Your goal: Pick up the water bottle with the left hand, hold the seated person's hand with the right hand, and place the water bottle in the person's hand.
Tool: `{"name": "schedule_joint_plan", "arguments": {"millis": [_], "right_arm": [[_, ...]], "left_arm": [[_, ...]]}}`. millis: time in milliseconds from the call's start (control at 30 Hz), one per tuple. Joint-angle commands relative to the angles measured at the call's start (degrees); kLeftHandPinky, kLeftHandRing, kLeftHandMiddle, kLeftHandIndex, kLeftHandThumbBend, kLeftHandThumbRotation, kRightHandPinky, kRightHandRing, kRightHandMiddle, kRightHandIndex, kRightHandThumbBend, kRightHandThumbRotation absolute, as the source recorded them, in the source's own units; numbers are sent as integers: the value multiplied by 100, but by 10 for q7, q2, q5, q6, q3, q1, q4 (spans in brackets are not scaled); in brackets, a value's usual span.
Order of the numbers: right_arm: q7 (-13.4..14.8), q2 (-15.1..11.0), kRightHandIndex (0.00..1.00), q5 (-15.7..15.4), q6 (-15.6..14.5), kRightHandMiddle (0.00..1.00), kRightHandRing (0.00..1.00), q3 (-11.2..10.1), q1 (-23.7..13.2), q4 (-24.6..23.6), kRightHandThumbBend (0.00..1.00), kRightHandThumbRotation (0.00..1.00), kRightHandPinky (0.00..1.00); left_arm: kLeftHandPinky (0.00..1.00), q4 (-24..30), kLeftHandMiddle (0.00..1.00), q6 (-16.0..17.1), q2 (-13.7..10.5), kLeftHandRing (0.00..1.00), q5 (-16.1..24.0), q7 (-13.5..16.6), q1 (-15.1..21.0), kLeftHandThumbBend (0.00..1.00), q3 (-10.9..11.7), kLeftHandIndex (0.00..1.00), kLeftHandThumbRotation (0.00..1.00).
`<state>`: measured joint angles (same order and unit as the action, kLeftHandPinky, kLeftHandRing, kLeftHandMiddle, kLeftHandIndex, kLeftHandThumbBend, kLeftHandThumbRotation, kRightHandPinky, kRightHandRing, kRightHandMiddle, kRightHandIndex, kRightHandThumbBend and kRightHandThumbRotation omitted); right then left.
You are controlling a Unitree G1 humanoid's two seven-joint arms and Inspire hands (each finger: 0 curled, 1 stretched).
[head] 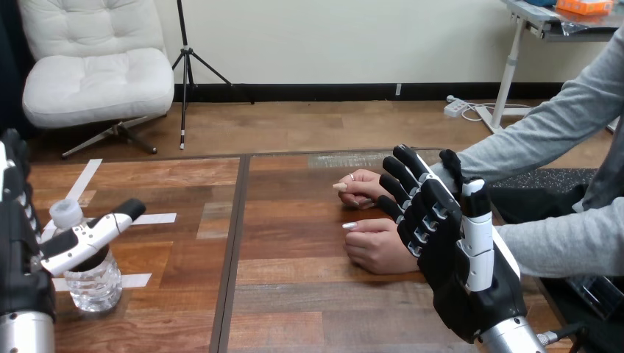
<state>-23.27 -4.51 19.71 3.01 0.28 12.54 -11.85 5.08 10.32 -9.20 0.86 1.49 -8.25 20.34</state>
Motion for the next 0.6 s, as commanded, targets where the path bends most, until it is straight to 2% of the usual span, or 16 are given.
{"name": "schedule_joint_plan", "arguments": {"millis": [0,100,233,400,567], "right_arm": [[-4,2,97,6,10,98,99,3,-32,-21,79,100,100],[-3,2,97,8,6,98,99,3,-31,-22,79,100,100],[-1,3,97,8,5,98,99,3,-31,-23,80,100,100],[0,3,97,6,6,97,99,4,-31,-22,80,100,100],[-3,2,96,6,9,97,99,4,-32,-21,80,100,100]], "left_arm": [[100,-5,100,-6,-18,100,7,-3,31,100,-13,100,0],[100,-8,100,-10,-16,100,3,-4,32,100,-13,100,0],[100,-7,100,-28,-18,100,14,1,33,100,-15,100,0],[100,-15,100,-29,-23,100,19,1,36,100,-16,100,0],[100,-18,100,-46,-25,100,36,7,38,100,-17,100,0]]}}
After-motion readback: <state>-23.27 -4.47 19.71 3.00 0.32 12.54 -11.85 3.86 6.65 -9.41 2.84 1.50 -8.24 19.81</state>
